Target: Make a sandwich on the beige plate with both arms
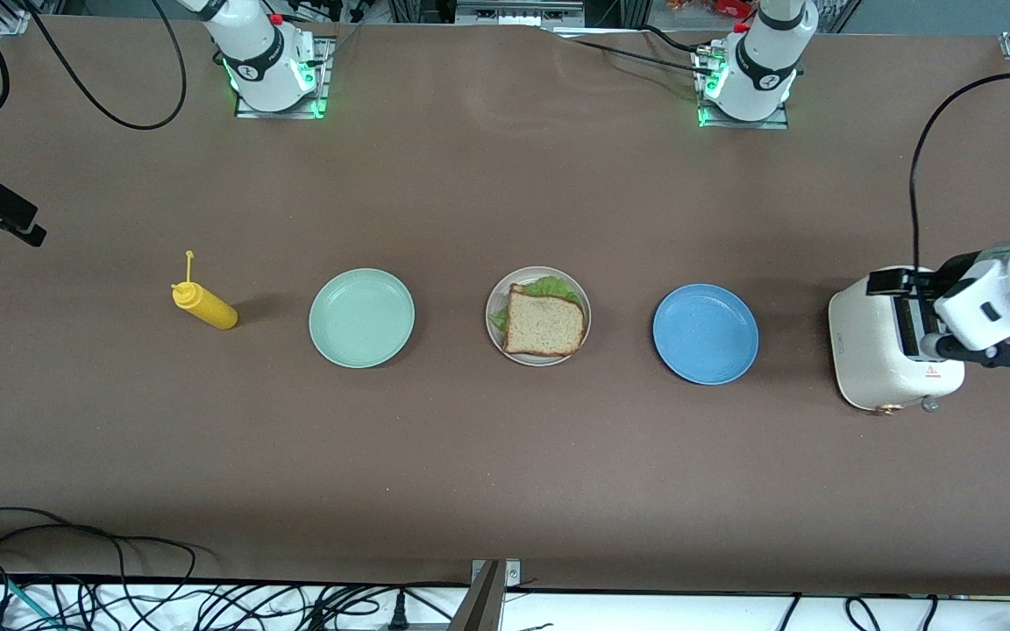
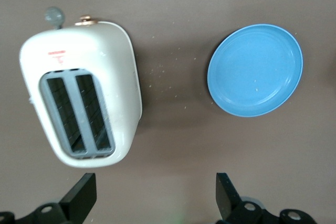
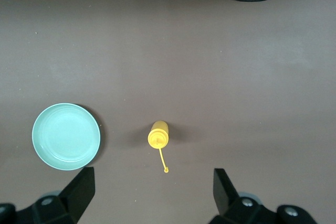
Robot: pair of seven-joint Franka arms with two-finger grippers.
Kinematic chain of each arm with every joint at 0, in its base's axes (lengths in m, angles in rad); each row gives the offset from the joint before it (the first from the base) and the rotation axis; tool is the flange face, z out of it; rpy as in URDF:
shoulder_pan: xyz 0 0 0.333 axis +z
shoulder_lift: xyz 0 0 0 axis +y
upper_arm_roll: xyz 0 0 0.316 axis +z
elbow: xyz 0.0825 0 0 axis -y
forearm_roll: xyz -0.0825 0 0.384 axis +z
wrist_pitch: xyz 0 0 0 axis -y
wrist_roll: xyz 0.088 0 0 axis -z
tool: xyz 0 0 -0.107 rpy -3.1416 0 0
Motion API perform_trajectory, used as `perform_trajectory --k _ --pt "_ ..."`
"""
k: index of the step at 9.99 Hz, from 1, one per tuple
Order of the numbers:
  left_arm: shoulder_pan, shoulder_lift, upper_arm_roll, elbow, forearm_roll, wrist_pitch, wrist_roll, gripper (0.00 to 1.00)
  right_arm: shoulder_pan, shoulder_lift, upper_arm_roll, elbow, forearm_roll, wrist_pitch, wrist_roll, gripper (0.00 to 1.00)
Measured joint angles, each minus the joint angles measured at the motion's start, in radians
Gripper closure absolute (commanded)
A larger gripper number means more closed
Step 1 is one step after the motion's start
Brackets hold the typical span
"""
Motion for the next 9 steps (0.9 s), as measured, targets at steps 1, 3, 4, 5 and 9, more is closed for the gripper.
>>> perform_trajectory --k 1,3,4,5,9 --pt "0.0 0.0 0.0 0.034 0.005 -0.041 -0.002 0.0 0.0 0.0 0.0 0.0 0.0 0.0 0.0 0.0" --pt "0.005 0.001 0.014 0.107 0.006 -0.136 -0.007 0.0 0.0 0.0 0.0 0.0 0.0 0.0 0.0 0.0" --pt "0.017 0.0 0.016 0.131 0.006 -0.152 -0.007 0.0 0.0 0.0 0.0 0.0 0.0 0.0 0.0 0.0" --pt "0.029 -0.006 0.016 0.141 0.006 -0.157 -0.006 0.0 0.0 0.0 0.0 0.0 0.0 0.0 0.0 0.0" --pt "0.022 -0.125 0.002 0.054 0.006 -0.131 -0.071 0.0 0.0 0.0 0.0 0.0 0.0 0.0 -0.001 0.0"
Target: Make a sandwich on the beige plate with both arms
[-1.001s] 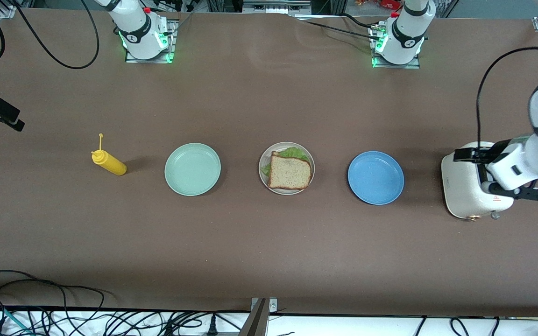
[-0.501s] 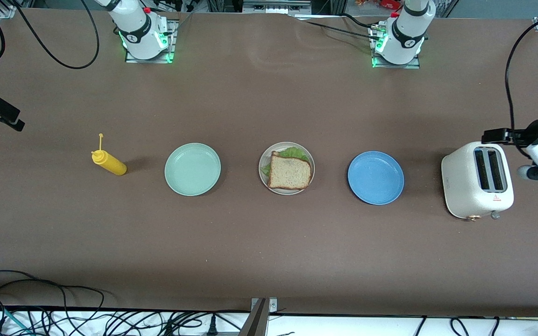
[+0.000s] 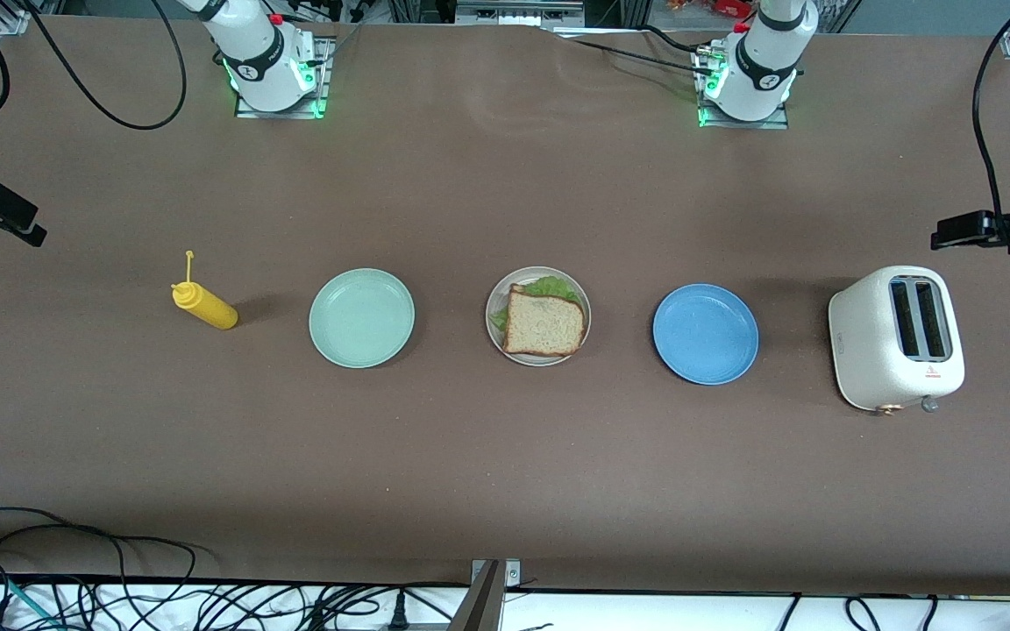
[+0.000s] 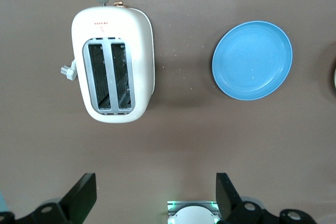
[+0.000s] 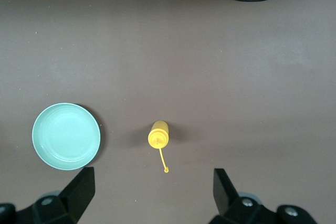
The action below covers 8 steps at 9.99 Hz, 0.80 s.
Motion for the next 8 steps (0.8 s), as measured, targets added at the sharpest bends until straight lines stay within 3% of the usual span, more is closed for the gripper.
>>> perform_trajectory --k 4,8 --pt "-0.003 -0.091 -0.012 -0.14 -0.005 0.097 -0.165 0.0 0.0 0.0 0.0 0.0 0.0 0.0 0.0 0.0" --pt "-0.009 -0.098 -0.022 -0.154 -0.022 0.153 -0.167 0.0 0.0 0.0 0.0 0.0 0.0 0.0 0.0 0.0"
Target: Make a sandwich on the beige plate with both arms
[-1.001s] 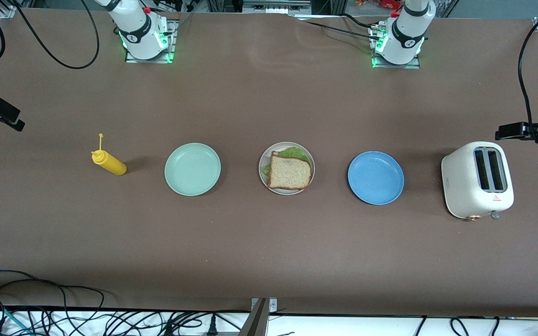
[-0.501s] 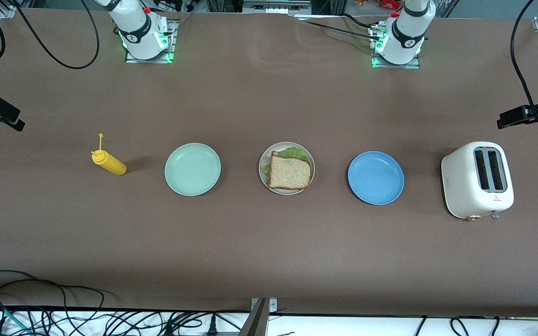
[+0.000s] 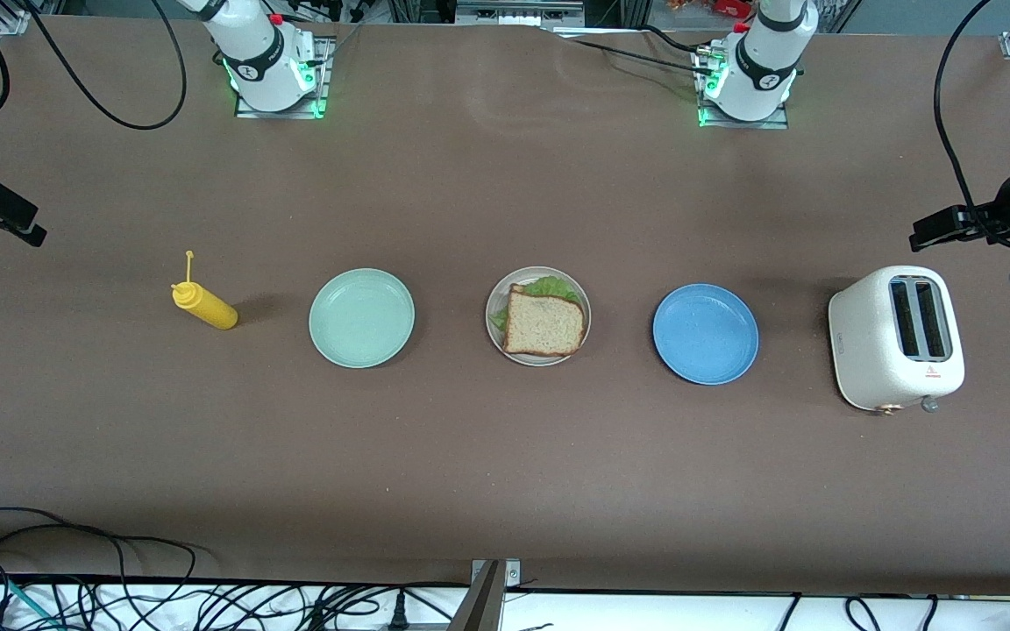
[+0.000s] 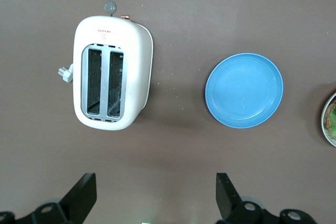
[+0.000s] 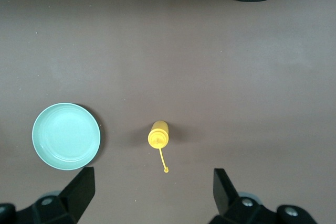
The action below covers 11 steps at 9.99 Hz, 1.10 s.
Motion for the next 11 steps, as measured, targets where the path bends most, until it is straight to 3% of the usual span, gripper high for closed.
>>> perform_trajectory --k 2,11 --pt "0.003 -0.003 0.006 0.0 -0.056 0.001 0.005 0.0 0.0 0.0 0.0 0.0 0.0 0.0 0.0 0.0" --pt "0.002 -0.003 0.005 -0.007 -0.045 0.012 0.14 0.0 0.0 0.0 0.0 0.0 0.0 0.0 0.0 0.0"
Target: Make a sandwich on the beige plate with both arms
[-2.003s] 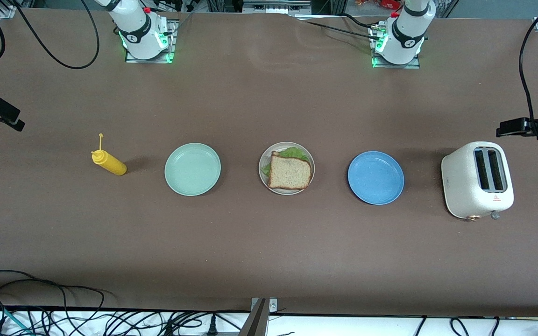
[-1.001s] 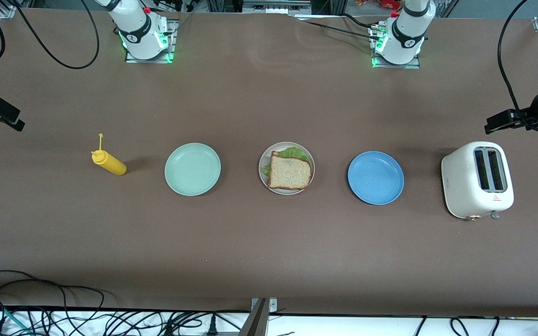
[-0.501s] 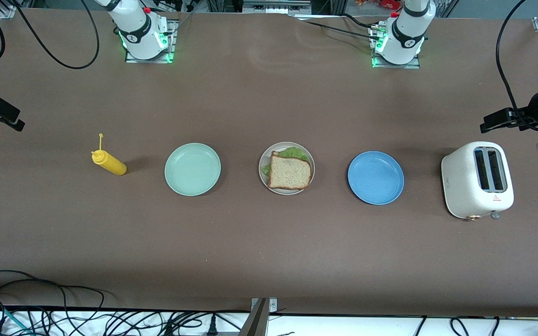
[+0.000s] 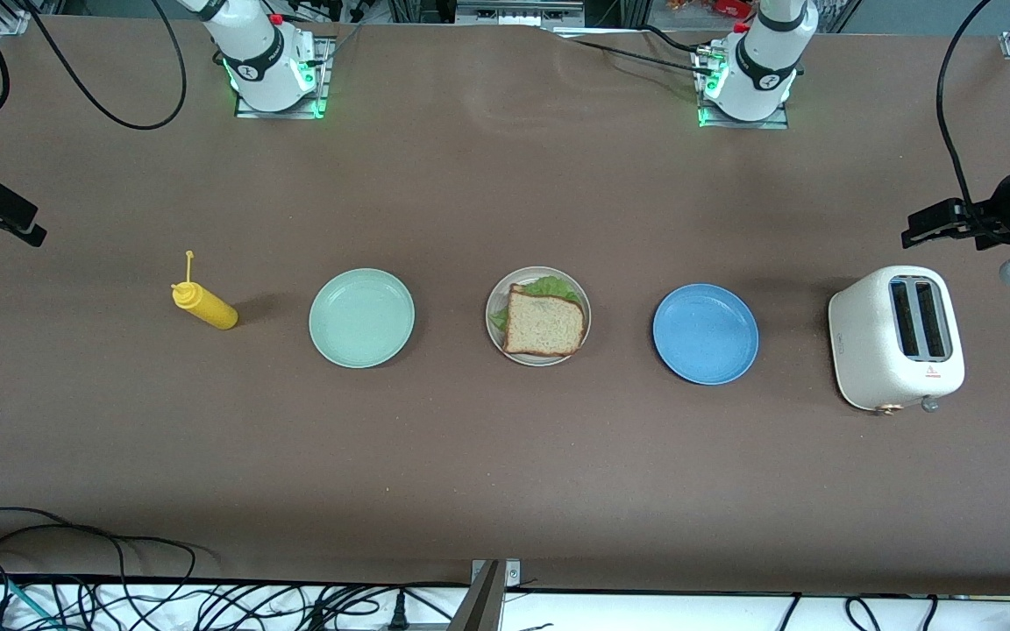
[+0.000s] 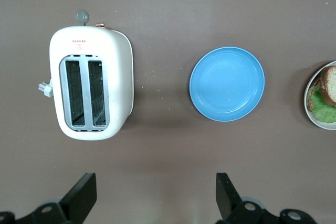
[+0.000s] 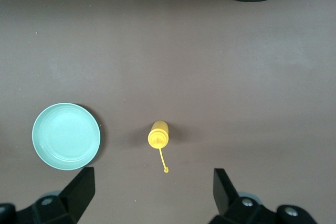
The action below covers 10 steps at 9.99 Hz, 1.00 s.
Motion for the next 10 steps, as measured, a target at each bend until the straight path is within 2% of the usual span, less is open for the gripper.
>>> perform_trajectory --k 3,10 --pt "0.0 0.0 -0.003 0.0 0.011 0.004 0.068 0.0 0.0 0.0 0.0 0.0 0.0 0.0 0.0 0.0" --pt "0.0 0.028 -0.006 -0.006 -0.005 0.006 0.077 0.0 0.0 0.0 0.0 0.0 0.0 0.0 0.0 0.0"
